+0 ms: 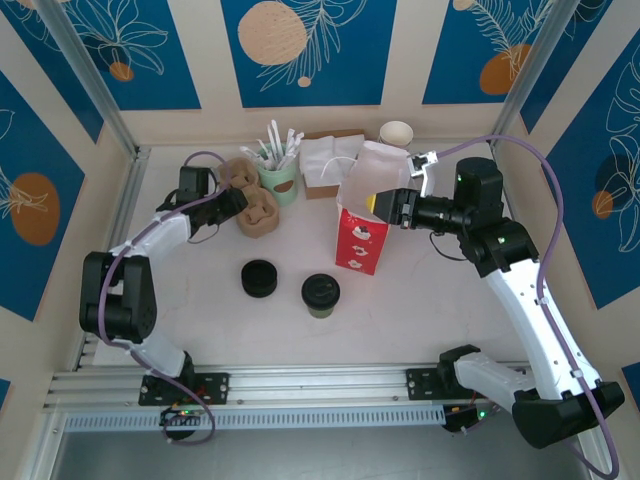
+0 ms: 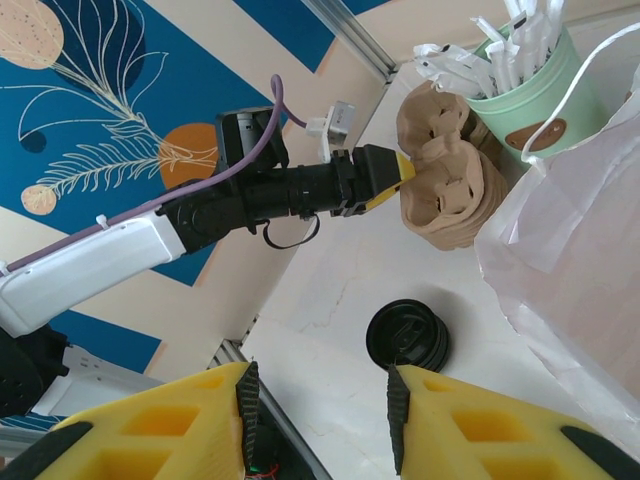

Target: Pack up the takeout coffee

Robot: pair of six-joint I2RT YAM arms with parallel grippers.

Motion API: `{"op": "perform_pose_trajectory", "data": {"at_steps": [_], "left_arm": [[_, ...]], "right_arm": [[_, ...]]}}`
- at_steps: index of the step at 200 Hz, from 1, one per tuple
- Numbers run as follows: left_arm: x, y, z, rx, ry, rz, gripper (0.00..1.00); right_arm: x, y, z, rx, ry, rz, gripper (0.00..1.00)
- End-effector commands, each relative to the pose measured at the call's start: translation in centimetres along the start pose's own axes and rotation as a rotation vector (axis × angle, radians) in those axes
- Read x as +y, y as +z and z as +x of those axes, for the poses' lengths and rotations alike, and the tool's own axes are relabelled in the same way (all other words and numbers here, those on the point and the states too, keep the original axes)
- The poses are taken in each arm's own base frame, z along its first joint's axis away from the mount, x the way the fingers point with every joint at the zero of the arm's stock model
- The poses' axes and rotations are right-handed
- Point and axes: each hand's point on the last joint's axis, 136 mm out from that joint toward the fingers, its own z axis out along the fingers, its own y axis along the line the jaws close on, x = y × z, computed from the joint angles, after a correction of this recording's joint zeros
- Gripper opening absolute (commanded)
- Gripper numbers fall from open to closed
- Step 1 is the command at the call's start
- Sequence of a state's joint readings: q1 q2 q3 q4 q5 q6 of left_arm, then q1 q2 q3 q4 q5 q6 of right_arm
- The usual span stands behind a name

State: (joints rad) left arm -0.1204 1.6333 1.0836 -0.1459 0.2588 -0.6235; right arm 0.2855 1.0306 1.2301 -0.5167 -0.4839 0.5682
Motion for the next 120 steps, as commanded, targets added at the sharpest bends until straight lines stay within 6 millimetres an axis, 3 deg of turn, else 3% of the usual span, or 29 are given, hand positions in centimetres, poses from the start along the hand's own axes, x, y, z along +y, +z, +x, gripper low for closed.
{"op": "perform_pose_trajectory", "data": {"at_steps": [1, 120], "left_arm": [[0.23, 0.36, 0.1, 0.01, -0.02, 0.024, 0.42], [-0.71, -0.37, 0.24, 0.008, -0.035, 0.067, 0.22]], "right_arm": [[-0.03, 0.02, 0.27, 0.013, 0.017, -0.014, 0.41], [-0.22, 0.11, 0.07, 0.013, 0.025, -0.012, 0.41]]}}
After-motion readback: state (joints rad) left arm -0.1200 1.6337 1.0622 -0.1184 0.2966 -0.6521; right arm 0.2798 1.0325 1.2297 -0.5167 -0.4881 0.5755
